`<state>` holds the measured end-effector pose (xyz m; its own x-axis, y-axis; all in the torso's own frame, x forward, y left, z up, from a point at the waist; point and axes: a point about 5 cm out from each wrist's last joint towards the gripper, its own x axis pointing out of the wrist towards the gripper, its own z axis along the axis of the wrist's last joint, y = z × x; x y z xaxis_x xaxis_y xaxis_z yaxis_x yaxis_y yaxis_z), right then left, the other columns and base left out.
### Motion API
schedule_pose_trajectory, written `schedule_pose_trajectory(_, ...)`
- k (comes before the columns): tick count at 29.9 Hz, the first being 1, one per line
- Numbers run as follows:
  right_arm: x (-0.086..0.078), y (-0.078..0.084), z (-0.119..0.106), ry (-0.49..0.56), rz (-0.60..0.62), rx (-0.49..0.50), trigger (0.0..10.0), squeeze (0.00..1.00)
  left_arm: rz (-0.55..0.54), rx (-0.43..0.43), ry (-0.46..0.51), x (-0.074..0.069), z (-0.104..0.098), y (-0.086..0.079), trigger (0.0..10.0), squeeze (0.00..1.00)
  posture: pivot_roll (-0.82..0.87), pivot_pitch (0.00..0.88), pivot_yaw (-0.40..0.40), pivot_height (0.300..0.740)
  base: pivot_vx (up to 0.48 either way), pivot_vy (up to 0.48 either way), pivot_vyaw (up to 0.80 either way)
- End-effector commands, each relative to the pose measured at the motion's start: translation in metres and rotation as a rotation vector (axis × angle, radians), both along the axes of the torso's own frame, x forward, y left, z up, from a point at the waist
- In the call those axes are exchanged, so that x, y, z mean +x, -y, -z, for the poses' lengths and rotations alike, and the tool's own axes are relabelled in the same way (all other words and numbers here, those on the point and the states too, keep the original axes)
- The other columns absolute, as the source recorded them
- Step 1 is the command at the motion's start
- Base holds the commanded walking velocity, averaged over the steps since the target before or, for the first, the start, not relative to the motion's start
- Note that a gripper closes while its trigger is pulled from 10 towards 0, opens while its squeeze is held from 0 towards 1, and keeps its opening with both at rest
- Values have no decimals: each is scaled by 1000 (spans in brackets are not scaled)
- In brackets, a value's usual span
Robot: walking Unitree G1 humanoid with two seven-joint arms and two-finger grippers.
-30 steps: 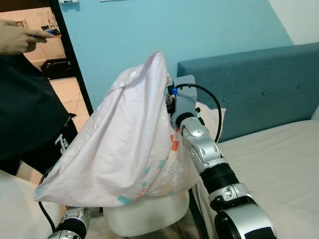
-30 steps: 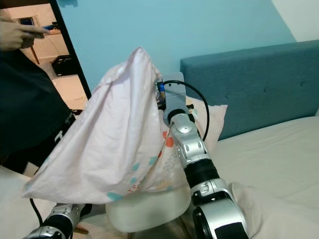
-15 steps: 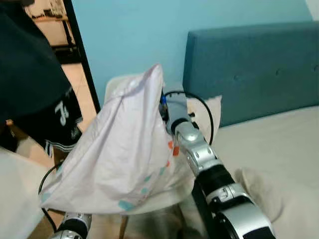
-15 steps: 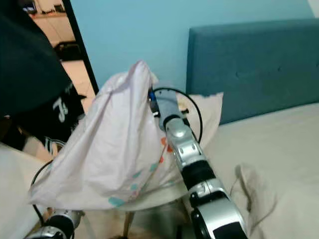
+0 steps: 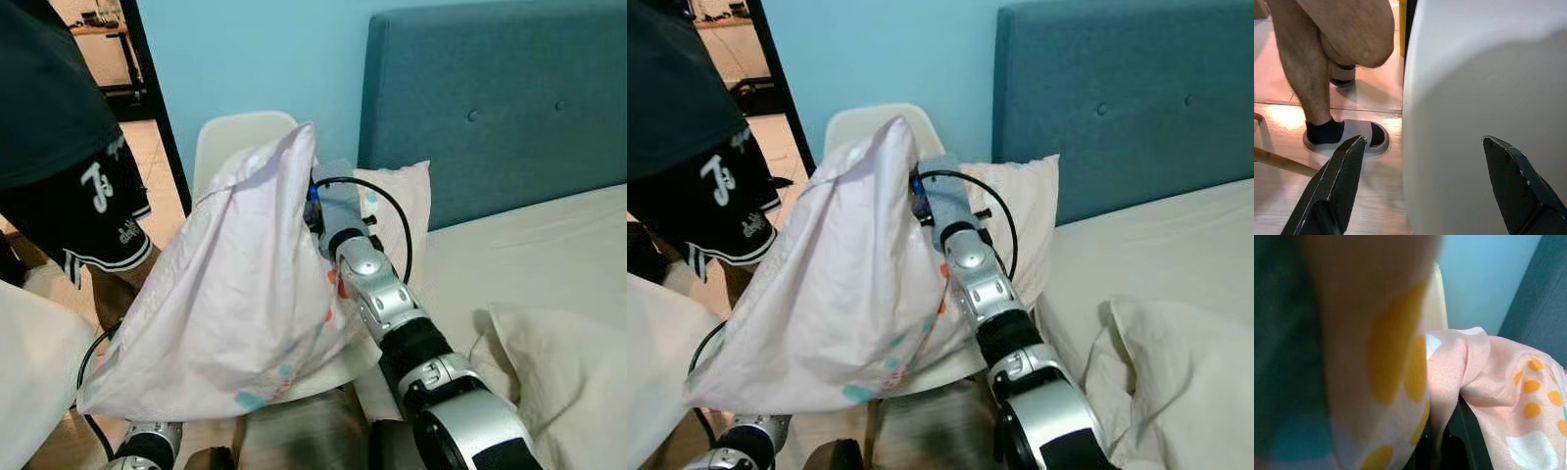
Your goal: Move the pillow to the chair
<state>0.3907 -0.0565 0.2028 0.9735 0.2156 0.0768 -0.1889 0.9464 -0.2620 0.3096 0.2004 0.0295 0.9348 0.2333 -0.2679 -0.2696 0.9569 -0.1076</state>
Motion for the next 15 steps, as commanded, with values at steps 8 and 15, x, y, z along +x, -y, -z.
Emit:
schedule_pose_trajectory(8,11,6,-8,2,59,114,10000,1000,8,8,15,3,-3,3,10000,0,-102,25,24,545,0,0,0)
schedule_pose_trajectory(15,10,-16,-24,20,-80,233,10000,1000,13,9,12,3,-3,4,10000,0,-101,20,26,545,0,0,0)
